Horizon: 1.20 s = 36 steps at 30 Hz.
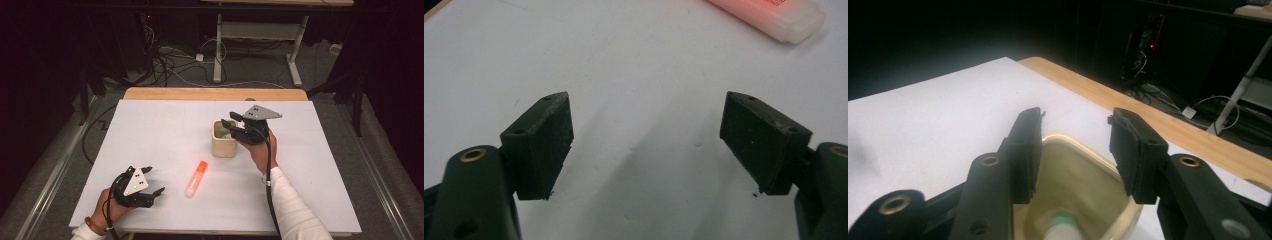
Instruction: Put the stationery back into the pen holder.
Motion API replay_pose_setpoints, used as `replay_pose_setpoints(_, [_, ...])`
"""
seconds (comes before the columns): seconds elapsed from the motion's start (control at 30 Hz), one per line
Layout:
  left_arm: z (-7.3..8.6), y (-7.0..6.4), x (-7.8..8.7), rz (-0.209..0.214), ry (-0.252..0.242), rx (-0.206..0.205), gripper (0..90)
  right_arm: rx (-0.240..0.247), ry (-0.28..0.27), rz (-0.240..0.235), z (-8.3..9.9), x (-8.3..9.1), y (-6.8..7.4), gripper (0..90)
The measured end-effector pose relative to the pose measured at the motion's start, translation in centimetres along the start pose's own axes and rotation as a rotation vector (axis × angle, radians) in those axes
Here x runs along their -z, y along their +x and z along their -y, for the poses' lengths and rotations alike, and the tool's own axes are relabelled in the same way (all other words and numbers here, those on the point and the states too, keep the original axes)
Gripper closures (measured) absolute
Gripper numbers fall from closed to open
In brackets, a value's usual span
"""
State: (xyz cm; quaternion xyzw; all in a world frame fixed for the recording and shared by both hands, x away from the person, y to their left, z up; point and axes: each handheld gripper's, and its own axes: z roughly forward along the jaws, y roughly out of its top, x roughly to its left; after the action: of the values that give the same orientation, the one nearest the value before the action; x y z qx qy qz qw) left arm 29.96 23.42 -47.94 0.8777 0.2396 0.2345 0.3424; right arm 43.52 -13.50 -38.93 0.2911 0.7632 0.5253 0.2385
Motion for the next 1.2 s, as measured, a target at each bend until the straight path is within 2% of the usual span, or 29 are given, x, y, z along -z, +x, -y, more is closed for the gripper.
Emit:
replay_pose_setpoints(0.3, [0.0,0.0,0.0,-0.001,0.000,-0.001,20.5,0.048,0.001,0.031,-0.6,1.6,0.6,47.5])
replay_pose_setpoints(0.63, [-0.1,0.0,0.1,0.000,-0.002,-0.002,20.6,0.088,-0.001,0.047,-0.6,3.6,1.2,44.8])
replay_pose_setpoints(0.87, [0.0,0.0,0.1,-0.001,-0.001,-0.002,20.5,0.116,0.030,0.054,-0.3,5.1,1.5,41.8])
replay_pose_setpoints(1.2, [-0.1,0.0,0.2,-0.001,-0.003,-0.005,20.6,0.153,0.120,0.046,1.3,7.6,1.9,36.4])
